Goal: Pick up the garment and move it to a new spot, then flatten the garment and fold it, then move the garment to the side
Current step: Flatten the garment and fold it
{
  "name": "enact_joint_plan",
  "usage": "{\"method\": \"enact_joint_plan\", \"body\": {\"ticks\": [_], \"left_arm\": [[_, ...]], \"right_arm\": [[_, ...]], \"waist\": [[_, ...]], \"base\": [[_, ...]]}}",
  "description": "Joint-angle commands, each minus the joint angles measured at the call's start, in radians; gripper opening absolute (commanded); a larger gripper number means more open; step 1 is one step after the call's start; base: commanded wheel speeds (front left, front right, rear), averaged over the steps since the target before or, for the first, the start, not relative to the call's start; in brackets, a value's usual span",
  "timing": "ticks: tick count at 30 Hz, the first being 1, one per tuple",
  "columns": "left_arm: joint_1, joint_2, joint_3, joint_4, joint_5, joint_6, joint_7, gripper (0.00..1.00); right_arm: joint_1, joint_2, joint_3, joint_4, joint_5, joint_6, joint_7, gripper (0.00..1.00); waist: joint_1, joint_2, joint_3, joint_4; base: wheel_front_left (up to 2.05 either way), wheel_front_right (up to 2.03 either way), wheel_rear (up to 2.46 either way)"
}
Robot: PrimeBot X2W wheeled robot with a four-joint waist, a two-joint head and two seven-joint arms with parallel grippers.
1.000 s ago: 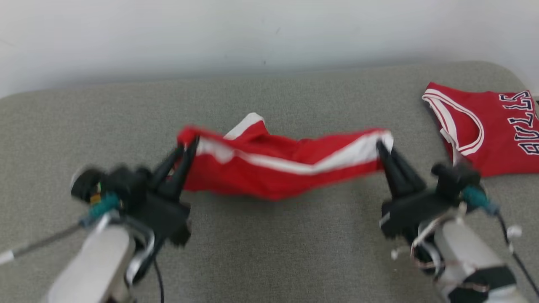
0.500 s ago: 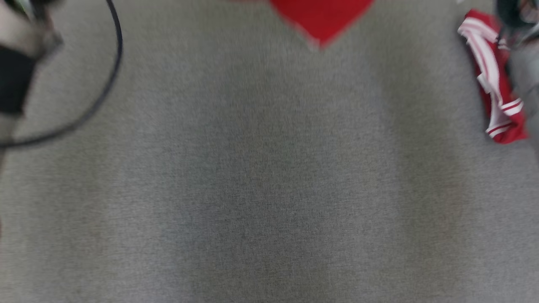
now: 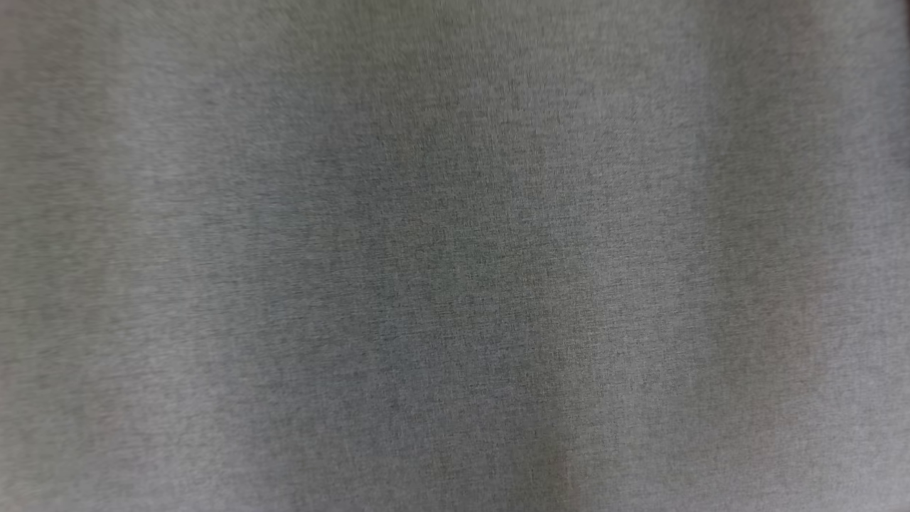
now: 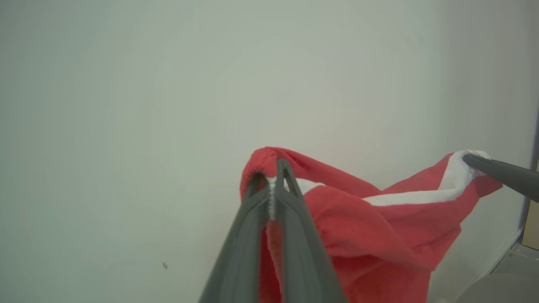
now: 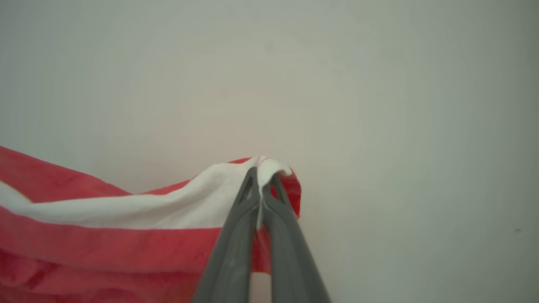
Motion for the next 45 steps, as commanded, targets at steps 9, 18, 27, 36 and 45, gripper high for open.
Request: {"method": "enact_joint_plan", "body": {"ticks": [9, 18, 27, 36, 45], "left_arm": [[0.0, 0.015, -0.084, 0.049, -0.092, 0.002, -0.07, 0.0], [0.255, 0.062, -0.114, -0.092, -0.17, 0.002, -0.136, 0.0], [0.826, 0.084, 0.107, -0.442, -0.047, 0.042, -0.137, 0.0], [1.307, 0.059, 0.195, -0.664, 0.105, 0.043, -0.137, 0.0], [1.682, 0.02, 0.24, -0.739, 0.214, 0.019, -0.137, 0.0]], "right_arm": [[0.005, 0.013, 0.049, 0.098, 0.029, -0.003, -0.068, 0.0], [0.219, 0.0, 0.151, 0.027, 0.106, -0.003, -0.142, 0.0], [0.642, -0.058, 0.219, -0.162, 0.184, -0.003, -0.165, 0.0], [1.029, -0.075, 0.156, -0.374, 0.163, -0.003, -0.166, 0.0], [1.412, -0.082, 0.084, -0.508, 0.099, -0.003, -0.166, 0.0]], "waist": [[-0.0004, -0.0004, 0.074, -0.02], [-0.0004, -0.0004, 0.004, 0.011], [-0.0004, -0.0004, -0.138, 0.029], [-0.0004, -0.0004, -0.255, 0.03], [-0.0004, -0.0004, -0.369, 0.04]], "base": [[0.0, 0.0, 0.0], [0.0, 0.0, 0.0], [0.0, 0.0, 0.0], [0.0, 0.0, 0.0], [0.0, 0.0, 0.0]]}}
